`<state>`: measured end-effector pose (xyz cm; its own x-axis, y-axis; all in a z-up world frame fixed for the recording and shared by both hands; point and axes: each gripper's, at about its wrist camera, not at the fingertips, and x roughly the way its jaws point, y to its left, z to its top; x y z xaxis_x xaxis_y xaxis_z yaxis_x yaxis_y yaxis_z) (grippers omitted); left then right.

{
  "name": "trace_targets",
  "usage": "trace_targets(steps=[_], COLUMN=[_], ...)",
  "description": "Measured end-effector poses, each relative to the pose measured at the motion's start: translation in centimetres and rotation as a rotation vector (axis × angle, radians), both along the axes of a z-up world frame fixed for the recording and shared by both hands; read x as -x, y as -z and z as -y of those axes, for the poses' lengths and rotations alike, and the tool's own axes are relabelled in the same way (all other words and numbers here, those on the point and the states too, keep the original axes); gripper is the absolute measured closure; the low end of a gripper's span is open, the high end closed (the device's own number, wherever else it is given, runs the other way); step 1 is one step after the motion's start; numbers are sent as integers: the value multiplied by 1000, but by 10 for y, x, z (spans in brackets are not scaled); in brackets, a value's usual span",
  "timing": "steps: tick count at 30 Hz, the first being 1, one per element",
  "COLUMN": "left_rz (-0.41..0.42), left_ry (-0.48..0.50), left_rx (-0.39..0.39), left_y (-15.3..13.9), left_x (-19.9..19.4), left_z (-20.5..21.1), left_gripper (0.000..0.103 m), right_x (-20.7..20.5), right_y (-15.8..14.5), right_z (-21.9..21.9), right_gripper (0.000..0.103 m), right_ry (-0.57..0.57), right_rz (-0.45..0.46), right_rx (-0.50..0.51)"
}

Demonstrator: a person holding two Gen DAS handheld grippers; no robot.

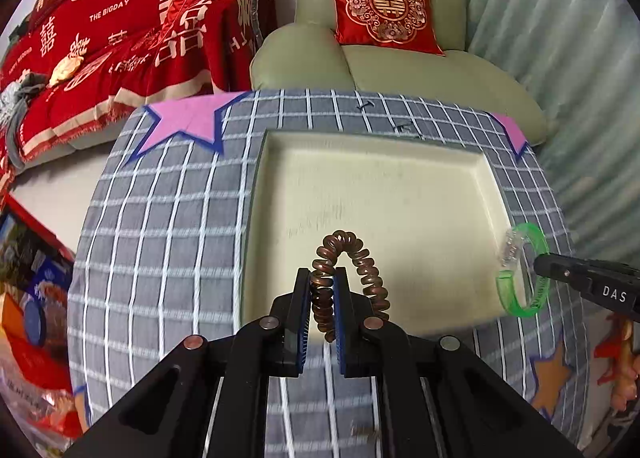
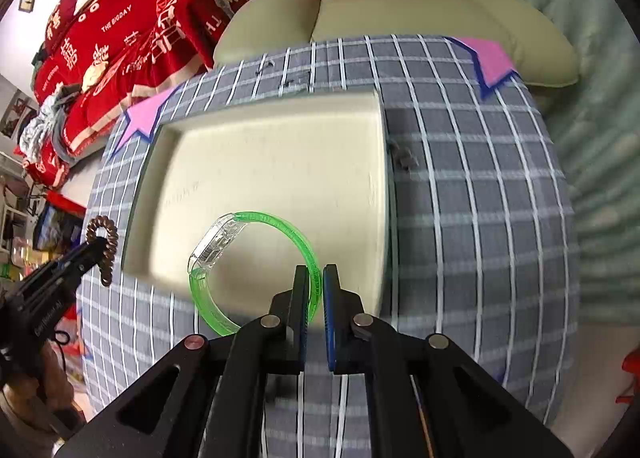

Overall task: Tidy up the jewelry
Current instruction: 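Carry both bracelets into the tray and open both tools to release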

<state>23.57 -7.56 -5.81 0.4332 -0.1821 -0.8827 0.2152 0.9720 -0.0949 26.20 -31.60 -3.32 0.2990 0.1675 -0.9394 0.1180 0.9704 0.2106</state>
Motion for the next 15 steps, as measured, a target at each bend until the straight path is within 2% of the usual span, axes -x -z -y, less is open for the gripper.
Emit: trace_targets(steps=[1,2,9,15], left_rz=[3,4,-4,-15], left_ry=[0,1,-14,-20], left_rx=[-7,-17,-67,-126], left_y=[3,7,45,67], left_x=[-8,-15,-57,-69], left_z=[5,9,34,44], left_gripper=[83,83,83,83], right_x=[-6,7,-31,-44], right_y=[9,17,55,79], right_z=[0,-2,-1,0], right_gripper=[96,96,96,96], right_ry=[1,1,-19,-17], right_rz=[2,5,1,-35], right_rx=[-1,-3,21,36])
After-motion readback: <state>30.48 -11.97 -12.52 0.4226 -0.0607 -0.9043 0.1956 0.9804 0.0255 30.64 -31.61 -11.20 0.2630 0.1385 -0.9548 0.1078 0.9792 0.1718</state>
